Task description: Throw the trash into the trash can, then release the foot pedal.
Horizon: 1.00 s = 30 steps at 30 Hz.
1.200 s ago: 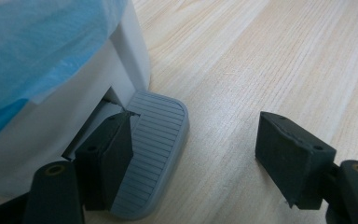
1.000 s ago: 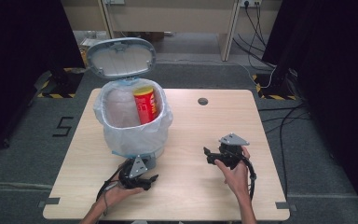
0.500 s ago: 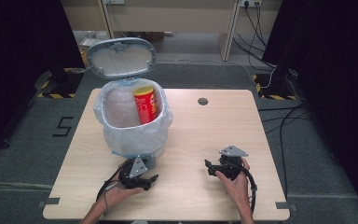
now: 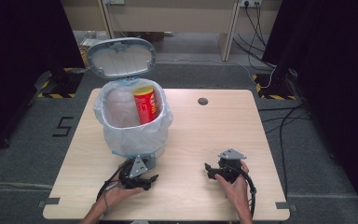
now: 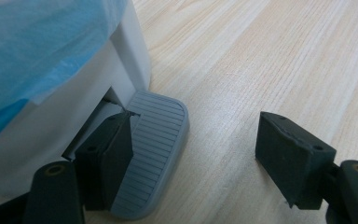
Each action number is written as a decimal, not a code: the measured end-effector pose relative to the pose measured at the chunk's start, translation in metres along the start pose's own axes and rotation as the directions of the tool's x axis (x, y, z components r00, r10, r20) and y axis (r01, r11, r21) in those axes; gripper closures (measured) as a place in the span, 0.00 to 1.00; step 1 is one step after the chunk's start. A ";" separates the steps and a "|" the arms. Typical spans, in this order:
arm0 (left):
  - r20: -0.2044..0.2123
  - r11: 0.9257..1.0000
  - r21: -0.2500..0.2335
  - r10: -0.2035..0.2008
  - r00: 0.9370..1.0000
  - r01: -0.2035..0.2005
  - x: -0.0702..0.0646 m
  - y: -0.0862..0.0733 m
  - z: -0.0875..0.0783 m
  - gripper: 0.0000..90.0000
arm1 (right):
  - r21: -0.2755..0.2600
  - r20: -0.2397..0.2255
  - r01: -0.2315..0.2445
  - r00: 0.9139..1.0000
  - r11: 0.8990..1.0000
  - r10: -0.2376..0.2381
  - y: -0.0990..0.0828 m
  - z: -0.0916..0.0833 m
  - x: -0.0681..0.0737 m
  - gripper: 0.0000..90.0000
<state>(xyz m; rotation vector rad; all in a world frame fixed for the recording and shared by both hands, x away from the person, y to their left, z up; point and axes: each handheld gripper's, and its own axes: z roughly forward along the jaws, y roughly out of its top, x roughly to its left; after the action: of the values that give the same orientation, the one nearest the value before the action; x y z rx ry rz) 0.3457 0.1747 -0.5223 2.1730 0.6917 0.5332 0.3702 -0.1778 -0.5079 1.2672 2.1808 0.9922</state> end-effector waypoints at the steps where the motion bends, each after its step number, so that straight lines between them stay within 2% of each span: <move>1: 0.002 1.000 0.001 0.000 1.000 0.000 0.000 0.000 0.000 0.30 | 0.006 0.005 -0.001 1.000 1.000 0.001 -0.001 0.001 0.000 0.17; 7: 0.002 1.000 0.001 -0.001 1.000 0.001 0.000 0.000 0.000 0.30 | 0.050 0.031 0.028 0.999 0.998 -0.030 -0.005 0.006 0.001 0.17; 16: -0.001 1.000 0.001 -0.001 1.000 0.001 0.000 0.000 0.000 0.30 | 0.054 0.007 -0.009 1.000 0.999 0.009 -0.007 0.006 0.000 0.16; 30: -0.003 1.000 0.001 0.000 1.000 0.000 -0.001 0.000 0.000 0.30 | 0.054 0.003 -0.006 1.000 0.999 0.006 -0.007 0.006 -0.001 0.15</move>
<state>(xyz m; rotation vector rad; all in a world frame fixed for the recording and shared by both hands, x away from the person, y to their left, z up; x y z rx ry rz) 0.3451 0.1743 -0.5222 2.1740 0.6931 0.5361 0.3710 -0.1784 -0.5174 1.2989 2.2163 0.9388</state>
